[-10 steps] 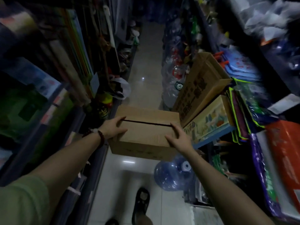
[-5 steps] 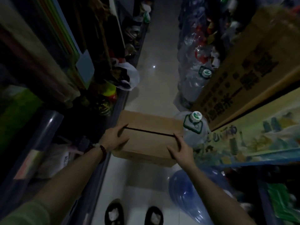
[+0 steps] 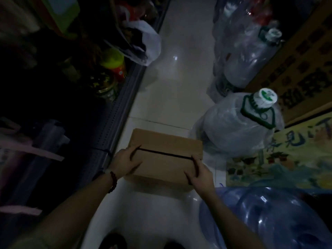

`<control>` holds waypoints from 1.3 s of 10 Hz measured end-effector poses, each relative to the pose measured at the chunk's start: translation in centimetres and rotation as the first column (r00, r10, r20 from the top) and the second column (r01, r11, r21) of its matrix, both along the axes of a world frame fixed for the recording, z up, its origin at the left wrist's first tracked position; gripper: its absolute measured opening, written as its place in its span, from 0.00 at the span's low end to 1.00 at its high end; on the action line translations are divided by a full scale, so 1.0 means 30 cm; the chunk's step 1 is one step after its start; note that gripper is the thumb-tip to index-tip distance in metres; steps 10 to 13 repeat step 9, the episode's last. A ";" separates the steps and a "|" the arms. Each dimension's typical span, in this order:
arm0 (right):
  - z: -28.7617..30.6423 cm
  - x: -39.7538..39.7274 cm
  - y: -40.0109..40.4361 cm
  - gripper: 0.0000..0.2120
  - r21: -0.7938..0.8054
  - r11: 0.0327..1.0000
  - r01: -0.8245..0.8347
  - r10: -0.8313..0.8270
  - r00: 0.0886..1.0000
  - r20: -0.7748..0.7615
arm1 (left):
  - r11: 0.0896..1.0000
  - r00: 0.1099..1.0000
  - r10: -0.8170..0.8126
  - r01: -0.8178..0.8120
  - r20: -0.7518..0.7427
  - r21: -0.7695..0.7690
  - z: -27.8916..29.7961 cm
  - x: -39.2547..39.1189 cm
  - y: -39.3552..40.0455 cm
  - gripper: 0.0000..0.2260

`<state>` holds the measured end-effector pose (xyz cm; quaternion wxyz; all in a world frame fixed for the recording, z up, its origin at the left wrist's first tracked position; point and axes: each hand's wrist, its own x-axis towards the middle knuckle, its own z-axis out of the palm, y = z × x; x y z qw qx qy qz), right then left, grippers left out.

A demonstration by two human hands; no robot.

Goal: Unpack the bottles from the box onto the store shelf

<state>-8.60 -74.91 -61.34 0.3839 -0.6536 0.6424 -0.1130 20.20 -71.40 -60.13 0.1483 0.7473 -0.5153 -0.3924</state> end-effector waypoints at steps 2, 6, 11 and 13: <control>-0.168 0.013 0.009 0.32 -0.017 1.000 0.006 -0.006 1.000 0.011 | 1.000 1.000 0.007 -0.007 -0.014 -0.008 -0.192 0.018 0.019 0.30; -0.318 0.018 0.039 0.32 -0.059 0.998 0.026 -0.026 1.000 -0.003 | 0.983 0.983 0.173 -0.176 -0.065 -0.042 -0.403 0.000 0.082 0.29; -0.068 0.046 -0.007 0.23 -0.006 0.994 -0.110 0.106 0.971 -0.212 | 0.990 0.986 0.131 -0.136 0.107 0.038 -0.122 -0.028 0.014 0.30; -0.068 0.046 -0.007 0.23 -0.006 0.994 -0.110 0.106 0.971 -0.212 | 0.990 0.986 0.131 -0.136 0.107 0.038 -0.122 -0.028 0.014 0.30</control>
